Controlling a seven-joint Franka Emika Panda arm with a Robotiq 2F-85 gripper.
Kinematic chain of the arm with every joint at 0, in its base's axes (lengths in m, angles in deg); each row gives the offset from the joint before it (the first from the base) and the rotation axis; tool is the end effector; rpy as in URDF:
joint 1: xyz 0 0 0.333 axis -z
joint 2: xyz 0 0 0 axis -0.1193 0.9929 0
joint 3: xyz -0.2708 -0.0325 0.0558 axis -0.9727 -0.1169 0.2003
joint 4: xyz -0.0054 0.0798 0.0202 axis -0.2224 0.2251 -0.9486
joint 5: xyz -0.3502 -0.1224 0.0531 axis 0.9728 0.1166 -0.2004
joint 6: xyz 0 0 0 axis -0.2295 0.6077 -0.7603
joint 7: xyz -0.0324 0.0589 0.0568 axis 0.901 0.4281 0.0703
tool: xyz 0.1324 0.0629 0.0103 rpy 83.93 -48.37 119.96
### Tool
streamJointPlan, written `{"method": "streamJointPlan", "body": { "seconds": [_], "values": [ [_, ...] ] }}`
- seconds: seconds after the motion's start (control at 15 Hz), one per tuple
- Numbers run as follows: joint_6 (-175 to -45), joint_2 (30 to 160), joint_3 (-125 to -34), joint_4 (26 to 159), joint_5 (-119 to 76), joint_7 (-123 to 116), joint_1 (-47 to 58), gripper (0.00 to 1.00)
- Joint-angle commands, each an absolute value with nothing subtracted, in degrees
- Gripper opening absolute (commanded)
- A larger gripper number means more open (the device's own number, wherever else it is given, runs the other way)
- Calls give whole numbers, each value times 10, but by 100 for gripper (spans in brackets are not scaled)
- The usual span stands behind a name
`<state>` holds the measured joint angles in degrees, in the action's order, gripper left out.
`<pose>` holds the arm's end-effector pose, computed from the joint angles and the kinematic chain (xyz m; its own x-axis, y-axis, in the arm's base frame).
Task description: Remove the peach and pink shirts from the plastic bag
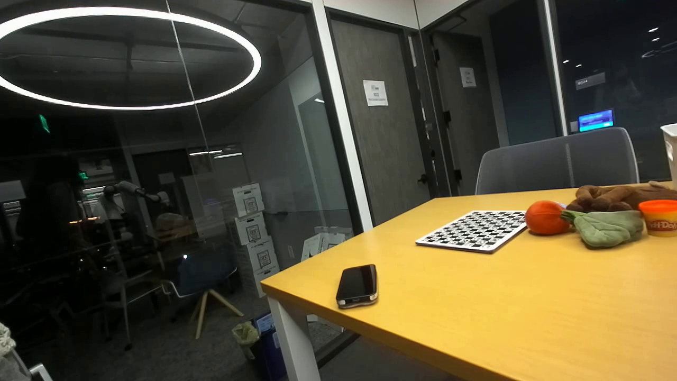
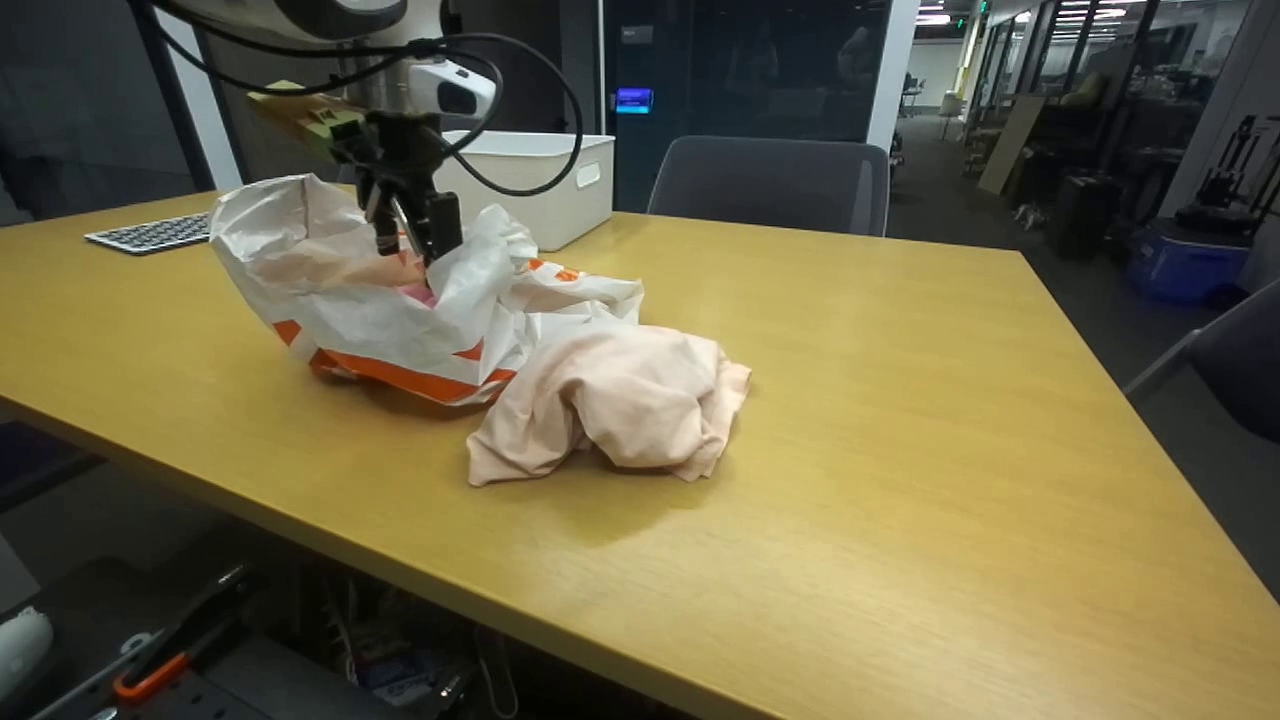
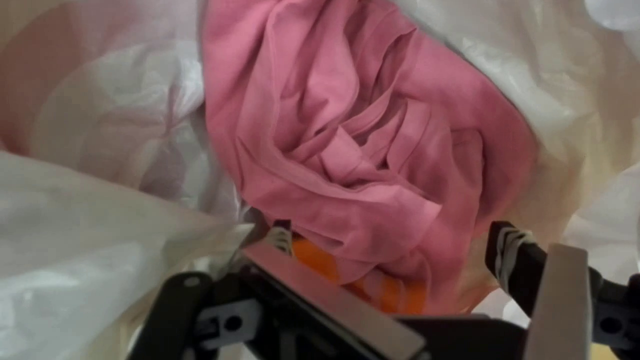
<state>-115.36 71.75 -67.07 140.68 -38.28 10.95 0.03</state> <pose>0.4539 0.1296 0.2865 0.9699 -0.2418 0.0281 -0.2336 -0.9571 -0.1716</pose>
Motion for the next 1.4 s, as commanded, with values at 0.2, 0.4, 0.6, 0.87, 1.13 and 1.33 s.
{"method": "streamJointPlan", "body": {
  "seconds": [0.2,0.4,0.6,0.87,1.13,1.33],
  "values": [
    [-1245,742,-657,1420,-176,294,19,100],
    [-1247,764,-661,1408,-107,356,17,100],
    [-1232,782,-666,1406,-135,340,7,100],
    [-1226,797,-668,1403,-148,334,-1,74],
    [-1222,780,-670,1407,-152,334,-5,42],
    [-1225,765,-671,1410,-156,338,-3,19]
  ]
}}
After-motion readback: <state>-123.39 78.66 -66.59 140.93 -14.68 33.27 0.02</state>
